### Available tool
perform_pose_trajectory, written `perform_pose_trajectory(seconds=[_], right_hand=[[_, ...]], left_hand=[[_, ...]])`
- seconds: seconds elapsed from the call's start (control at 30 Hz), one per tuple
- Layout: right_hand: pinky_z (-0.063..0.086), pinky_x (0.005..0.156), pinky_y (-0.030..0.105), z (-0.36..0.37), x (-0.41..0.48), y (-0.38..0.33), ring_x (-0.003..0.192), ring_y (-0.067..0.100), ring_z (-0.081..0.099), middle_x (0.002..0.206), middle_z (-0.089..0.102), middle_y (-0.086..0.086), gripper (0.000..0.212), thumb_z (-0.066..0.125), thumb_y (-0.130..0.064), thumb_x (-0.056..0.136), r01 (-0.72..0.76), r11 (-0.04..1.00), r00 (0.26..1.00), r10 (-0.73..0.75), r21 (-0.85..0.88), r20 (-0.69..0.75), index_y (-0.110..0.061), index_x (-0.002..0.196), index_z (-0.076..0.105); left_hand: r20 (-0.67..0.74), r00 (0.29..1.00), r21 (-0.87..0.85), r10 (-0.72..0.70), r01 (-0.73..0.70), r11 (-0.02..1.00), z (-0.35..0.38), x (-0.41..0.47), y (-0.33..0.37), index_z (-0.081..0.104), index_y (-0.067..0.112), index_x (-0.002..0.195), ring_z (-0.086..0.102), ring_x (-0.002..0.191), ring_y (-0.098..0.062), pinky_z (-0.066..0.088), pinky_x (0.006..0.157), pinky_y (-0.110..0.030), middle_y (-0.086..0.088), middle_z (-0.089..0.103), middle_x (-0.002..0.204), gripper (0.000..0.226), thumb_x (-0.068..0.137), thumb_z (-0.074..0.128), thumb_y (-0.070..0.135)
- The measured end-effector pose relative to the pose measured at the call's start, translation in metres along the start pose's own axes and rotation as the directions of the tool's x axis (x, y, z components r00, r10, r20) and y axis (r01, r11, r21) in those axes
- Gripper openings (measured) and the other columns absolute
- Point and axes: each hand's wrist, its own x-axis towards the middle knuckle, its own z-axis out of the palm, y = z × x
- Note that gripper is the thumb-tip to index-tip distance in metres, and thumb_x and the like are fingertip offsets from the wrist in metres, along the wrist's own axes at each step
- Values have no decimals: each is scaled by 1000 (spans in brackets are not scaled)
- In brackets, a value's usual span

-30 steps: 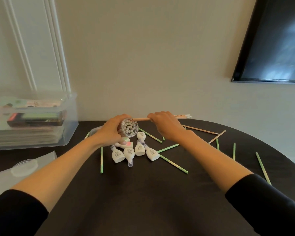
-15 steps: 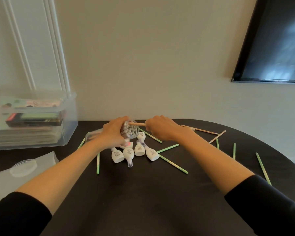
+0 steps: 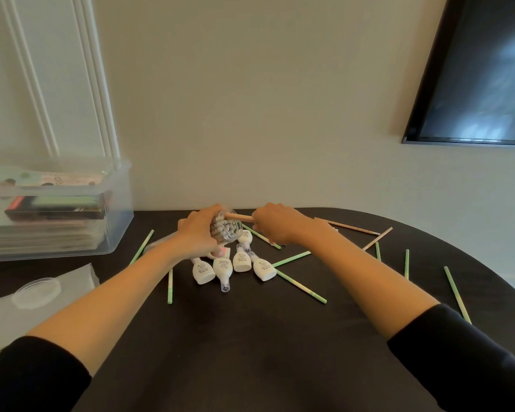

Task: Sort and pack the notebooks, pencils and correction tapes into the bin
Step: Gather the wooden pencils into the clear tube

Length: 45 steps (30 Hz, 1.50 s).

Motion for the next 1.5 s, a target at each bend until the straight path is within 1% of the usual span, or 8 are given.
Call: perform_pose_trajectory(seconds=[0.23,0.4,0.57,0.73,0.97,1.2,1.33,1.5], right_hand=[[24,49,22,-3,-4,7,60,15,38,67,40,-3,17,40,-6,94,58,989,996,-66,-135,-57,-14,99,54],[31,63,30,-4,0,10,76,21,43,103,58,13,23,43,-10,94,-17,1000,998,16,-14,-54,-5,114,54],[29,51,27,2,5,2,56,14,39,70,42,1,23,40,-15,98,-22,998,998,25,54,-55,-1,109,55],[35,62,32,2,3,0,74,26,49,100,61,16,20,40,-9,95,10,998,998,-6,68,-59,-2,107,55],[25,57,29,8,1,6,67,21,39,99,60,12,18,38,-10,97,26,994,970,-51,-105,-240,-8,112,49],[26,49,23,-2,-1,7,57,10,36,70,38,-3,20,36,-7,96,60,997,997,-59,-38,45,-9,105,54],[23,49,24,-4,-5,11,56,11,32,66,36,-4,14,38,-8,95,122,984,992,-122,-129,2,-19,90,44],[24,51,23,-3,-3,16,67,17,41,69,41,-5,21,35,-10,95,104,994,992,-106,-28,-74,-15,102,54]], left_hand=[[30,999,5,-25,25,1000,0,-1,-8,41,29,128,45,118,-23,34,104,-45,-2,54,123,75,67,77,7],[3,999,-32,-39,40,999,-1,0,-6,38,27,131,41,122,-26,29,105,-41,-5,51,127,77,67,76,5],[-20,999,-98,-41,39,994,-3,0,-4,44,26,123,46,117,-24,33,105,-46,-3,55,120,71,64,78,7],[15,999,-203,-32,35,979,-7,1,-10,47,27,116,52,111,-23,36,103,-49,0,58,113,68,60,80,6],[86,996,-289,39,-13,957,-13,6,-11,49,38,99,58,102,-16,47,93,-38,11,60,100,62,59,79,3],[-25,998,-36,60,-61,997,2,2,-18,45,28,123,42,116,-20,35,102,-43,2,51,121,73,62,77,7],[-53,999,-150,10,-18,988,5,3,-19,43,26,130,43,118,-24,39,101,-46,-4,50,124,80,61,78,6],[-43,999,-176,10,-17,984,5,4,-18,44,26,128,46,116,-23,43,98,-45,-5,51,122,78,61,77,4]])
